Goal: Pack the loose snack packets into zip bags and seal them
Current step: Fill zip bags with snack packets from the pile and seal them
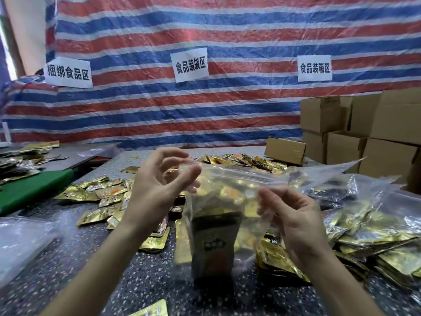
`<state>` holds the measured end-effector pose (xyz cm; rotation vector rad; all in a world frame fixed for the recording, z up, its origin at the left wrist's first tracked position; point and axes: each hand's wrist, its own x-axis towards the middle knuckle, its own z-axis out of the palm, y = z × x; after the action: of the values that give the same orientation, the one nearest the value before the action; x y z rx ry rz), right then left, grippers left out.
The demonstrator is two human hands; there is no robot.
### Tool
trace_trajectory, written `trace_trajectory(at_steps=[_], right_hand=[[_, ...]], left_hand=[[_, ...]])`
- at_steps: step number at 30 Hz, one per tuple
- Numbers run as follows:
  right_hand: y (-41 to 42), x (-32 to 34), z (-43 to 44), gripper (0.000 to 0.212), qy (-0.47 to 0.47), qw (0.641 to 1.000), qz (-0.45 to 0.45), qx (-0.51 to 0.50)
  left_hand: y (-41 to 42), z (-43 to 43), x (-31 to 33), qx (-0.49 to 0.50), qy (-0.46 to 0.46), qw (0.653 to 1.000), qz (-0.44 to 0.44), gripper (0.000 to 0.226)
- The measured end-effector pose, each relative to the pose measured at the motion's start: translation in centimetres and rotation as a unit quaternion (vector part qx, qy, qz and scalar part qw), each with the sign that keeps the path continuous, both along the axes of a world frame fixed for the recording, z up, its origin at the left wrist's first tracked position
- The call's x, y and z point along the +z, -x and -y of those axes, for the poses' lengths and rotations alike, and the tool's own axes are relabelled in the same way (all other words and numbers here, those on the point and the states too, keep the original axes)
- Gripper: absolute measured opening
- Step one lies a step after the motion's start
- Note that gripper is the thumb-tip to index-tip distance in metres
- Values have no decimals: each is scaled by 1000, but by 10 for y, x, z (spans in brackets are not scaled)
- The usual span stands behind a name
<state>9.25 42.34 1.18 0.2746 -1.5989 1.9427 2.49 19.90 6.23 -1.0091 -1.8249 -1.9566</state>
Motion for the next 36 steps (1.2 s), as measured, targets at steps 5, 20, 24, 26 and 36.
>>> trace_trajectory(at_steps=[5,20,24,26,36], right_hand=[[1,-5,4,36,-22,998,-39,-42],[23,56,-2,18,-157,982,-94,-43],[28,48,-9,18,-158,983,-91,-29],[29,41,-11,21,-133,987,-91,-24],[17,43,-6,18,-207,967,-66,-137]], left_hand=[[11,7,-34,-6,11,1000,-26,16],[24,-2,-11,31,-106,989,-103,9],[23,-1,-24,41,-78,991,-104,16],[23,2,-27,51,-72,992,-93,16],[15,1,-28,82,-88,988,-94,18]])
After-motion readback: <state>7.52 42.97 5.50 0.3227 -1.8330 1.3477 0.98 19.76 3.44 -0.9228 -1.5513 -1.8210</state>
